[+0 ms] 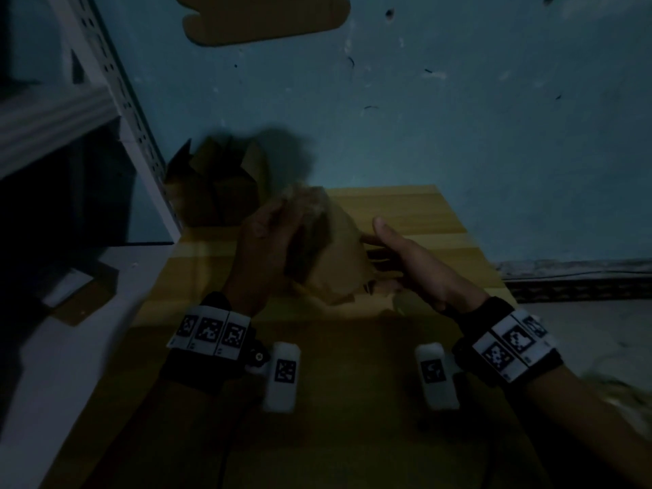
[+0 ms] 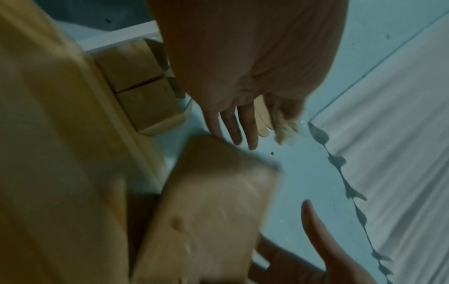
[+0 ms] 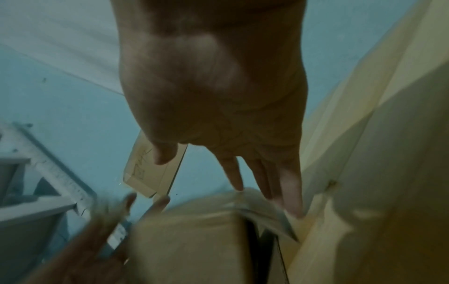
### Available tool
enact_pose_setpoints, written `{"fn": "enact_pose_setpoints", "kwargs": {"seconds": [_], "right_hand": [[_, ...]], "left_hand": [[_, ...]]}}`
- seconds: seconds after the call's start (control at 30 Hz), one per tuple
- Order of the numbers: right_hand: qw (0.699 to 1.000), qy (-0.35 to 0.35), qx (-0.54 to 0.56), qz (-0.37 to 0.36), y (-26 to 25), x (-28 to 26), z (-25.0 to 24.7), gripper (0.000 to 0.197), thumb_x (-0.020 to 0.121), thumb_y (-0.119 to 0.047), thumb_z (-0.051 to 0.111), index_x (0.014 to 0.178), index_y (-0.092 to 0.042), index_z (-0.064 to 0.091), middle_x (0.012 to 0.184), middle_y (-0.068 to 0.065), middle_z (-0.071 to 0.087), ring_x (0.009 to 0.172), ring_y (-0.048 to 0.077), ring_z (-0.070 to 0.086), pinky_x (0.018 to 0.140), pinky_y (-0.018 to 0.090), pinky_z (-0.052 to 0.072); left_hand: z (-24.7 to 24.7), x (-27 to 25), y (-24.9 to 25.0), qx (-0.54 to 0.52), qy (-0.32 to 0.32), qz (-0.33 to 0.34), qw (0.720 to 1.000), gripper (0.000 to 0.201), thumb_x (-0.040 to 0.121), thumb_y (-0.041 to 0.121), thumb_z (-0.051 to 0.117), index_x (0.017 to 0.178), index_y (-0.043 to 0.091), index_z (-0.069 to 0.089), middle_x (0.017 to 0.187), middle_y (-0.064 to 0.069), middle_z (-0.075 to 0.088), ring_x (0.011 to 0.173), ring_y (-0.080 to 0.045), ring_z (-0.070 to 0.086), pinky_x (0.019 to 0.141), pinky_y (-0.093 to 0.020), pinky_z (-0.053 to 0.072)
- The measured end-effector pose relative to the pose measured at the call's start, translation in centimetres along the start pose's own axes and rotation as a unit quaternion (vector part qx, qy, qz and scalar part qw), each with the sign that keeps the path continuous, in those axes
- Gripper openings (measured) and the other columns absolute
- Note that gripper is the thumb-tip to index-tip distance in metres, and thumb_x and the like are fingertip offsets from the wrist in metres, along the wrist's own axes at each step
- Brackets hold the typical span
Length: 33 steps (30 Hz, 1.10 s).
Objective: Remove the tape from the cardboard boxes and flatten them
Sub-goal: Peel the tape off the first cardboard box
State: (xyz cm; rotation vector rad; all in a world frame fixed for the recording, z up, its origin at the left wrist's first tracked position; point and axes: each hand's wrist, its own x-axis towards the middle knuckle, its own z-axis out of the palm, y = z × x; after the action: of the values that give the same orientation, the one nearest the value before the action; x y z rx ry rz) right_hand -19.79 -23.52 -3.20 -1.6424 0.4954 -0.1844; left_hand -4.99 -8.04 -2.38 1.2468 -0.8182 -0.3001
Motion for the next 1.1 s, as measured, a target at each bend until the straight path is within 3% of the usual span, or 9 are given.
{"fn": "enact_pose_setpoints", "kwargs": {"seconds": [0.07, 0.13, 0.23, 0.33, 0.4, 0.5, 0.6, 0.97, 1.1], "right_hand": [[0.998, 0.039, -0.017, -0.050, -0.3, -0.1, 0.1, 0.032, 0.101, -0.056, 0.042, 0.118, -0.039, 0.064, 0.111, -0.027, 0.066, 0.101, -0.010, 0.061, 0.087, 0.023, 0.047], [0.988, 0.093, -0.020, -0.120, -0.6, 0.1, 0.1, 0.023, 0.102, -0.041, 0.054, 0.113, -0.029, 0.069, 0.105, -0.025, 0.069, 0.094, -0.014, 0.063, 0.087, 0.020, 0.050], [0.975, 0.107, 0.015, -0.195, -0.7, 0.2, 0.0, 0.023, 0.100, -0.023, 0.060, 0.117, -0.012, 0.071, 0.105, -0.011, 0.074, 0.096, -0.002, 0.067, 0.079, 0.015, 0.052], [0.974, 0.051, 0.070, -0.211, -0.6, 0.2, 0.4, 0.034, 0.100, -0.022, 0.058, 0.121, 0.003, 0.067, 0.104, 0.014, 0.074, 0.089, 0.017, 0.068, 0.074, 0.024, 0.055], [0.975, 0.014, 0.105, -0.194, -0.4, 0.3, 0.8, 0.047, 0.094, -0.027, 0.059, 0.121, 0.011, 0.062, 0.097, 0.018, 0.074, 0.082, 0.023, 0.070, 0.073, 0.027, 0.059], [0.977, 0.026, 0.107, -0.183, 0.0, 0.7, 1.1, 0.031, 0.092, -0.017, 0.064, 0.111, 0.007, 0.068, 0.088, 0.011, 0.076, 0.073, 0.018, 0.072, 0.067, 0.027, 0.060], [0.977, 0.041, 0.110, -0.177, 0.2, 0.9, 0.8, 0.022, 0.089, -0.004, 0.069, 0.110, 0.004, 0.071, 0.094, 0.019, 0.076, 0.073, 0.017, 0.074, 0.066, 0.028, 0.061], [0.983, 0.078, 0.088, -0.144, 0.1, 0.6, 0.1, 0.010, 0.089, 0.001, 0.070, 0.098, -0.002, 0.074, 0.082, 0.008, 0.078, 0.068, 0.013, 0.072, 0.060, 0.021, 0.057], [0.982, 0.086, 0.105, -0.135, 0.2, 0.5, -0.5, 0.008, 0.093, -0.005, 0.066, 0.093, -0.006, 0.074, 0.079, 0.005, 0.077, 0.066, 0.011, 0.070, 0.060, 0.019, 0.054]], "left_hand": [[0.1, 0.1, 0.0, 0.029, -0.037, 0.031, 0.998, 0.025, 0.100, 0.009, 0.053, 0.118, 0.021, 0.066, 0.114, 0.016, 0.070, 0.113, -0.005, 0.065, 0.088, -0.020, 0.053], [0.1, 0.4, -0.2, 0.073, -0.061, 0.066, 0.993, 0.026, 0.097, 0.012, 0.060, 0.121, 0.020, 0.066, 0.122, 0.008, 0.069, 0.121, -0.012, 0.062, 0.101, -0.034, 0.052], [0.2, 0.7, -0.9, 0.123, -0.078, 0.091, 0.985, 0.034, 0.088, 0.028, 0.070, 0.120, 0.016, 0.068, 0.127, 0.000, 0.067, 0.125, -0.013, 0.059, 0.111, -0.048, 0.042], [0.6, 0.7, -1.6, 0.162, -0.093, 0.111, 0.976, 0.035, 0.082, 0.029, 0.074, 0.116, 0.026, 0.069, 0.126, 0.001, 0.067, 0.124, -0.015, 0.059, 0.109, -0.049, 0.044], [0.8, 0.7, -1.9, 0.164, -0.104, 0.116, 0.974, 0.038, 0.076, 0.032, 0.077, 0.113, 0.027, 0.070, 0.120, 0.012, 0.067, 0.120, -0.009, 0.060, 0.105, -0.042, 0.047], [0.8, 0.7, -2.5, 0.187, -0.134, 0.099, 0.968, 0.038, 0.072, 0.036, 0.080, 0.109, 0.028, 0.075, 0.122, 0.015, 0.066, 0.119, -0.007, 0.059, 0.101, -0.035, 0.050], [0.5, 0.8, -3.1, 0.234, -0.154, 0.077, 0.957, 0.040, 0.072, 0.042, 0.081, 0.107, 0.023, 0.077, 0.130, 0.006, 0.064, 0.124, -0.012, 0.057, 0.101, -0.047, 0.049], [0.7, 0.8, -2.6, 0.302, -0.189, 0.082, 0.931, 0.053, 0.067, 0.046, 0.083, 0.114, 0.024, 0.075, 0.134, -0.003, 0.063, 0.130, -0.020, 0.054, 0.108, -0.050, 0.042], [0.4, 0.6, -2.3, 0.380, -0.224, 0.102, 0.892, 0.082, 0.062, 0.034, 0.090, 0.135, 0.031, 0.052, 0.139, -0.005, 0.058, 0.133, -0.019, 0.050, 0.111, -0.037, 0.038]]}}
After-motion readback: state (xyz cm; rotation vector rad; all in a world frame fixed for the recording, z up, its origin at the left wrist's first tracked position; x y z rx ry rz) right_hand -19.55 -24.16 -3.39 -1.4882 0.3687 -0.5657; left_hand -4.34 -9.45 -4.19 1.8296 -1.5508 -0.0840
